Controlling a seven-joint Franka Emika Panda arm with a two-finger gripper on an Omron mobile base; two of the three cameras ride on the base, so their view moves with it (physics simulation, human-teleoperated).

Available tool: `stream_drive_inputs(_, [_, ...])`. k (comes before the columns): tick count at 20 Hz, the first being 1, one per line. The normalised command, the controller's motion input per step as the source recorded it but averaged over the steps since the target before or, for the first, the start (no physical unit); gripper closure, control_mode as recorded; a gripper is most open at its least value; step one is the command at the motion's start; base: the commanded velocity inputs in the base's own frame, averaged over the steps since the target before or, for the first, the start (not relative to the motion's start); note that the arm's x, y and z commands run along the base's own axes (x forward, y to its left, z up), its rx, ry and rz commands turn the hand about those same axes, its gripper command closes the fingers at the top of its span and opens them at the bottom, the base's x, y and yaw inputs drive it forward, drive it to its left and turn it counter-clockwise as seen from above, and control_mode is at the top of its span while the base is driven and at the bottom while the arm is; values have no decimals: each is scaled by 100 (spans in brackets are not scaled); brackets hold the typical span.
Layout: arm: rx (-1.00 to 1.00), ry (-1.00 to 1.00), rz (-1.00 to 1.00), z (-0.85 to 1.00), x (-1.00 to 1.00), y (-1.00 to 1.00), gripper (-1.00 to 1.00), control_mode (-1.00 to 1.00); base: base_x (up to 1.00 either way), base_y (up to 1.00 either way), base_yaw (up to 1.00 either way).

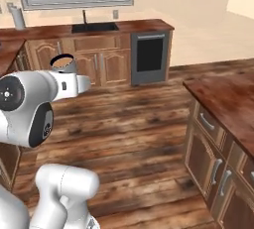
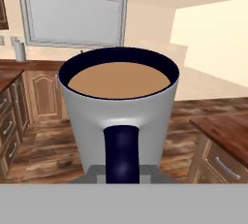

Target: Pick the cup of tea, navigate to the dining table, and place it on the saucer.

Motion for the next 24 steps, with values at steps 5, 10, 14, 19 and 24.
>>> stream_drive_inputs(5, [0,0,0,0,0,0,100,100,5,88,-53])
stream_drive_inputs(10, [0,0,0,0,0,0,100,100,21,56,-57])
stream_drive_inputs(14, [0,0,0,0,0,0,100,100,28,1,-79])
stream_drive_inputs(19, [0,0,0,0,0,0,100,100,35,0,-73])
stream_drive_inputs(24, [0,0,0,0,0,0,100,100,59,27,-58])
